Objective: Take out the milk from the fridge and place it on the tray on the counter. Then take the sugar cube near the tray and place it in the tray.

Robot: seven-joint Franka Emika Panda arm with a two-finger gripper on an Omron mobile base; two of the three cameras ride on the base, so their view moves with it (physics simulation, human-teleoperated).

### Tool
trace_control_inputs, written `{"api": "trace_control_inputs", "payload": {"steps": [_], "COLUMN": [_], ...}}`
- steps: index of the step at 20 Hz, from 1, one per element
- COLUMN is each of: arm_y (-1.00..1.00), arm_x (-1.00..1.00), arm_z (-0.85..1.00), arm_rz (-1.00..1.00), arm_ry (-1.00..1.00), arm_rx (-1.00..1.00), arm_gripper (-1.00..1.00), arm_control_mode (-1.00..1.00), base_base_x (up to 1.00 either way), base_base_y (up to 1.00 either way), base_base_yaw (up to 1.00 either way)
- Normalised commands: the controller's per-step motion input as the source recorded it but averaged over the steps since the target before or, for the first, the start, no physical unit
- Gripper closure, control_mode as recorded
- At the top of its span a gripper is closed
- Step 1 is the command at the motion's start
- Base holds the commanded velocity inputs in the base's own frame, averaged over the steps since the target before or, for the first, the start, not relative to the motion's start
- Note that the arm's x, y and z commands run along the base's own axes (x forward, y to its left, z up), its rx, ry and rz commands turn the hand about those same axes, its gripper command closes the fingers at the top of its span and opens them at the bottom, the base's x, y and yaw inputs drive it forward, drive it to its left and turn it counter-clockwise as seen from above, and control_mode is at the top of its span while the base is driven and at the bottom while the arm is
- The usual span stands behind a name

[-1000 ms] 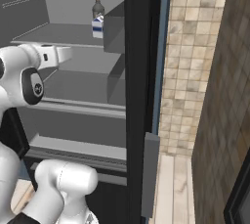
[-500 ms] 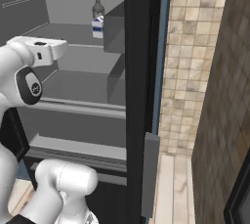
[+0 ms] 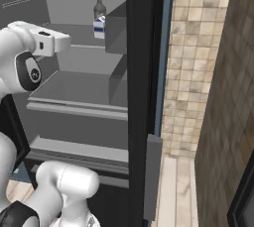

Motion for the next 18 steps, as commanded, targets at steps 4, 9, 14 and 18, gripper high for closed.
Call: {"api": "trace_control_inputs", "payload": {"steps": [4,9,14,18], "arm_y": [0.0,0.0,-0.07,-0.17], "arm_x": [0.01,0.02,0.0,-0.02], "arm_z": [0.44,0.15,-0.09,-0.19], "arm_rz": [-0.01,-0.09,-0.01,0.01], "arm_ry": [0.2,0.14,0.07,0.0], "arm_rx": [0.03,0.0,0.01,0.01], "arm_gripper": [-1.0,-1.0,-1.0,-1.0], "arm_control_mode": [-1.0,-1.0,-1.0,-1.0], "base_base_x": [0.0,0.0,0.0,0.0], "base_base_y": [0.0,0.0,0.0,0.0], "base_base_yaw": [0.0,0.0,0.0,0.0]}}
